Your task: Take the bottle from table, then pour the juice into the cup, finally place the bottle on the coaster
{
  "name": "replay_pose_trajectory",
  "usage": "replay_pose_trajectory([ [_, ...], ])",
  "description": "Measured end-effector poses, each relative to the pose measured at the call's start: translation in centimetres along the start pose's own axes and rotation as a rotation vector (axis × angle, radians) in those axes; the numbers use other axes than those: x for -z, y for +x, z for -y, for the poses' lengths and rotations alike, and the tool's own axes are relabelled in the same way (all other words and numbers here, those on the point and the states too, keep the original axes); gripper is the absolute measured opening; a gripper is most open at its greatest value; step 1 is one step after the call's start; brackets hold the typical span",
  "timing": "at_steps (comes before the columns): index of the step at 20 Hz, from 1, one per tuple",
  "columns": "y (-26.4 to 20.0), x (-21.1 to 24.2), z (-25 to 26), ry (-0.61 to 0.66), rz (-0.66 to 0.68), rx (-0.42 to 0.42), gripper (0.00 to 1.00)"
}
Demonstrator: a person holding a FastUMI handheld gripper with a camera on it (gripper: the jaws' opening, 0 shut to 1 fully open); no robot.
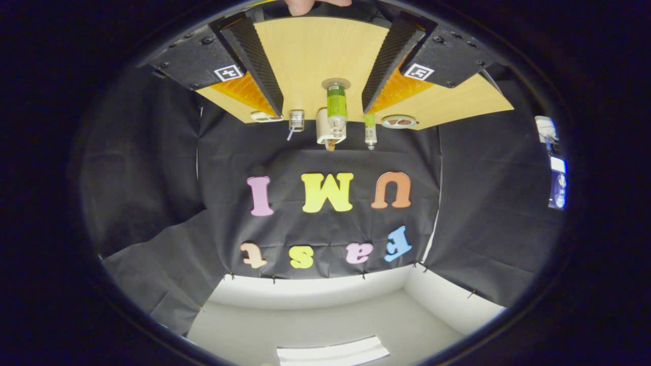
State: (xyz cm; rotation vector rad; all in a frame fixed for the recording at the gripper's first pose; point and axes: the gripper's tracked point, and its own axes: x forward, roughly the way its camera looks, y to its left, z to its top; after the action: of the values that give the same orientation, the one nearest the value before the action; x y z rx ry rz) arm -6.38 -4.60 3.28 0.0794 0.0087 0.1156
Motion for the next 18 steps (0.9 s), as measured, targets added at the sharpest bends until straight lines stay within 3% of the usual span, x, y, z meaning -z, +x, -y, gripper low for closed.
replay_pose_trajectory([
  [18,0.2,1.1,-2.0,0.017,0.008,-0.028,0.99],
])
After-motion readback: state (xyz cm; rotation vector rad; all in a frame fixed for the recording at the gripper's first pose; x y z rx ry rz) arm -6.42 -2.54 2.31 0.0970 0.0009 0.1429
